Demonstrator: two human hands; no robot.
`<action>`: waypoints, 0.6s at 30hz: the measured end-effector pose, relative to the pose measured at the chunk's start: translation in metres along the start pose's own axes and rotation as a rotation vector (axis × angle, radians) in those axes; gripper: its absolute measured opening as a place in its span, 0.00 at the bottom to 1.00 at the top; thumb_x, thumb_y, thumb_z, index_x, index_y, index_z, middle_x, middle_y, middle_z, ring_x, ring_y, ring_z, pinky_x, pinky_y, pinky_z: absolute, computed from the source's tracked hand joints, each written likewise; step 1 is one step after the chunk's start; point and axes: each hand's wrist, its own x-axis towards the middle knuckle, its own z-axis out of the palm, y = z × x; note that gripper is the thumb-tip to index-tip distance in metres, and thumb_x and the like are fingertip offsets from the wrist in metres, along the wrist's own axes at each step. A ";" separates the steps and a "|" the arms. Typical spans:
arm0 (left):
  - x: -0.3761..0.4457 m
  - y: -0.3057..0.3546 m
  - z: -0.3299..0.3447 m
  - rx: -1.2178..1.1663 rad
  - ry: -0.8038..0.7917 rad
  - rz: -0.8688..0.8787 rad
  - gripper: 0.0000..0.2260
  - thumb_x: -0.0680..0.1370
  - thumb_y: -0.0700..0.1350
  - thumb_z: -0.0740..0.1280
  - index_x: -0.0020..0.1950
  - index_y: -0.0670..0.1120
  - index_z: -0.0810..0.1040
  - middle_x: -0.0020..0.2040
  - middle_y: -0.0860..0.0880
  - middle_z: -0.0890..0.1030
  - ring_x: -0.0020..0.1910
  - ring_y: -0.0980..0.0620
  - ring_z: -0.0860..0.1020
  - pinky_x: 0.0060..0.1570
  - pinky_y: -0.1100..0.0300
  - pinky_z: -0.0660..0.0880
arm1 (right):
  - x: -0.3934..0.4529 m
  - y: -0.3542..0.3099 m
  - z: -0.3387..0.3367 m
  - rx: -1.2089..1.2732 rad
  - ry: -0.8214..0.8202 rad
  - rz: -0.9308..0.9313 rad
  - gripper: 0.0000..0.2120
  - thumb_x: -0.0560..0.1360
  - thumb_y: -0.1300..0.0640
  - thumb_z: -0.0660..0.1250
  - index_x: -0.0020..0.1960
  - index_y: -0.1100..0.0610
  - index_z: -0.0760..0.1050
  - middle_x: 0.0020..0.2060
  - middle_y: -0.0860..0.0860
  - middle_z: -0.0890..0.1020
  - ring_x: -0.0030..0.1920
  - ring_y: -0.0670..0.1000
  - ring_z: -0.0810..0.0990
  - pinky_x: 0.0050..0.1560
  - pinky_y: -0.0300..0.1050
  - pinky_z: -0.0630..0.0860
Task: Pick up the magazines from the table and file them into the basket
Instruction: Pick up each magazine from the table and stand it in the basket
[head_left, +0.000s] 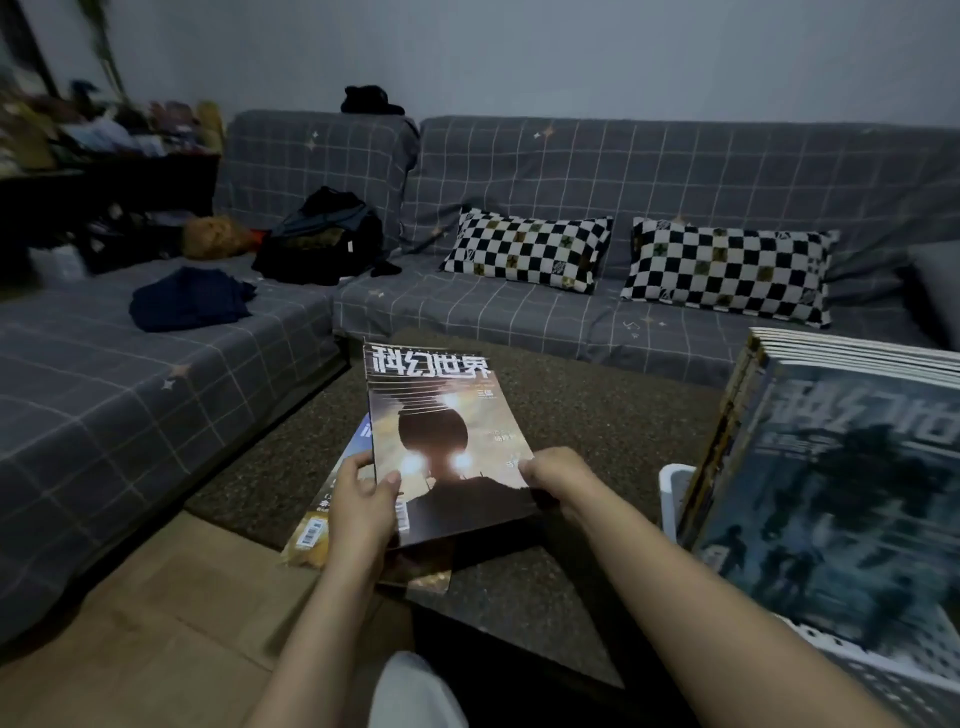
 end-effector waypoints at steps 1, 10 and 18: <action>-0.013 0.009 -0.005 -0.008 -0.011 0.048 0.09 0.77 0.38 0.64 0.54 0.50 0.70 0.39 0.47 0.82 0.36 0.52 0.80 0.39 0.54 0.76 | -0.015 0.001 -0.009 0.071 -0.011 -0.053 0.09 0.75 0.59 0.62 0.53 0.60 0.77 0.42 0.54 0.82 0.38 0.51 0.80 0.31 0.38 0.73; -0.092 0.064 0.015 -0.157 -0.234 0.247 0.12 0.79 0.40 0.63 0.56 0.56 0.72 0.40 0.51 0.83 0.34 0.57 0.82 0.28 0.60 0.77 | -0.107 0.014 -0.091 0.502 0.208 -0.440 0.03 0.78 0.56 0.61 0.51 0.50 0.72 0.46 0.52 0.81 0.44 0.53 0.82 0.37 0.49 0.81; -0.137 0.090 0.093 -0.233 -0.428 0.348 0.07 0.79 0.44 0.63 0.52 0.56 0.73 0.38 0.51 0.84 0.37 0.55 0.82 0.35 0.59 0.79 | -0.154 0.059 -0.178 0.624 0.428 -0.541 0.06 0.78 0.58 0.61 0.46 0.48 0.74 0.45 0.54 0.83 0.46 0.58 0.82 0.48 0.59 0.80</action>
